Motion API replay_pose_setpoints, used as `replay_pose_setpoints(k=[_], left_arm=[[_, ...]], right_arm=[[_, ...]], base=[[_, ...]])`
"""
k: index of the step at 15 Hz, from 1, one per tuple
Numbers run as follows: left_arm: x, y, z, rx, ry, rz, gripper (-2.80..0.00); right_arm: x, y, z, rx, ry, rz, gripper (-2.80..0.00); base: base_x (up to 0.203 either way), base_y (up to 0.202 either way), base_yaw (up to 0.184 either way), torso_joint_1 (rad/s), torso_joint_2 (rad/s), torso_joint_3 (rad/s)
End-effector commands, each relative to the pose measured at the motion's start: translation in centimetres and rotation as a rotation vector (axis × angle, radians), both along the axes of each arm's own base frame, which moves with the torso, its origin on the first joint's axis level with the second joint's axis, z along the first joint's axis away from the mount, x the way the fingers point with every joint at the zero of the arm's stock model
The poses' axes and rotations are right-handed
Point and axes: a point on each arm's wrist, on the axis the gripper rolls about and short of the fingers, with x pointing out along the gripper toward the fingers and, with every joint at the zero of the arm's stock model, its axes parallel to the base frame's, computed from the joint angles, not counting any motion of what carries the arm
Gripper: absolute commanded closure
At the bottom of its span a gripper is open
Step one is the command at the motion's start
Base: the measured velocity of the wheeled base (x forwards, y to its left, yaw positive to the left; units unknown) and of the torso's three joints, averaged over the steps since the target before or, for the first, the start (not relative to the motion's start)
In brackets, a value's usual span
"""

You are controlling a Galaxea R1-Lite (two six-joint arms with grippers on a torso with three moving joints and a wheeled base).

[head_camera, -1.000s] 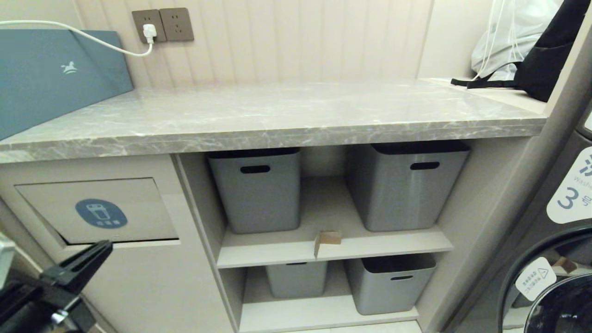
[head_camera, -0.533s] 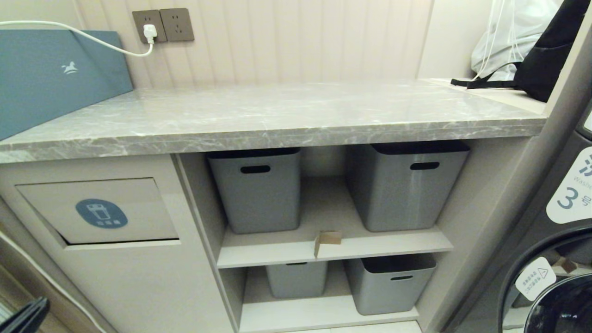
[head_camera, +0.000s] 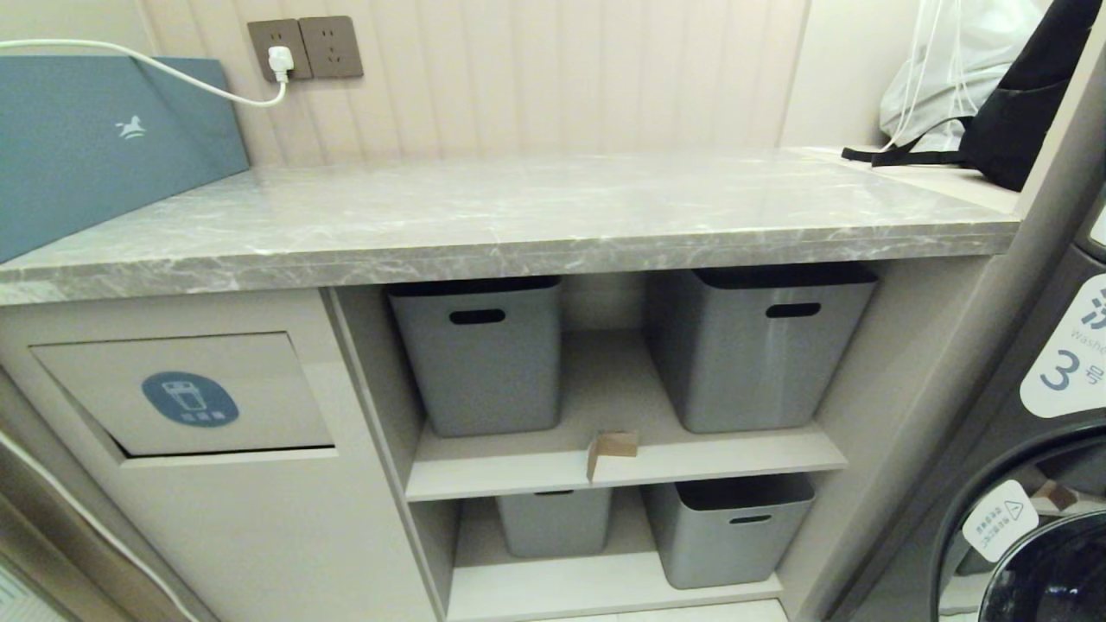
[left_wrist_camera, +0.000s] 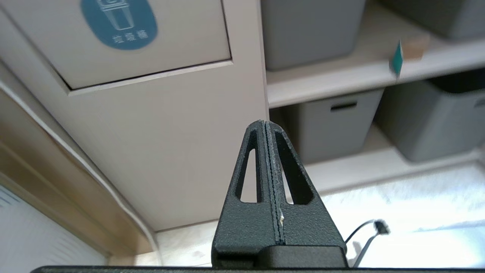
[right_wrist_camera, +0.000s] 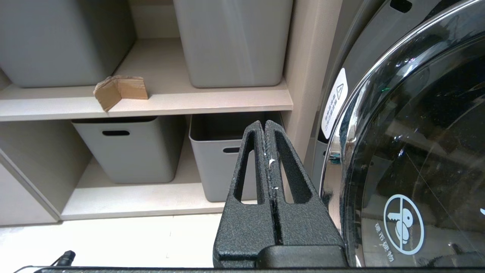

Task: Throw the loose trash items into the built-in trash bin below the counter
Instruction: Pick up the garbage

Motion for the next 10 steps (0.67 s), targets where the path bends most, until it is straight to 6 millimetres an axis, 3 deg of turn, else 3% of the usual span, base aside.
replay_pose_setpoints(k=[1,10], left_arm=[[-0.27,0.03,-0.14,-0.033,-0.033,0.015,0.0],[-0.27,0.06,-0.16,-0.039,-0.032,0.029,0.0]], right_arm=[[0.0,0.0,0.0,0.0,0.0,0.0,0.0],[0.0,0.0,0.0,0.0,0.0,0.0,0.0]], base=[[0.0,0.0,0.0,0.0,0.0,0.0],[0.0,0.0,0.0,0.0,0.0,0.0]])
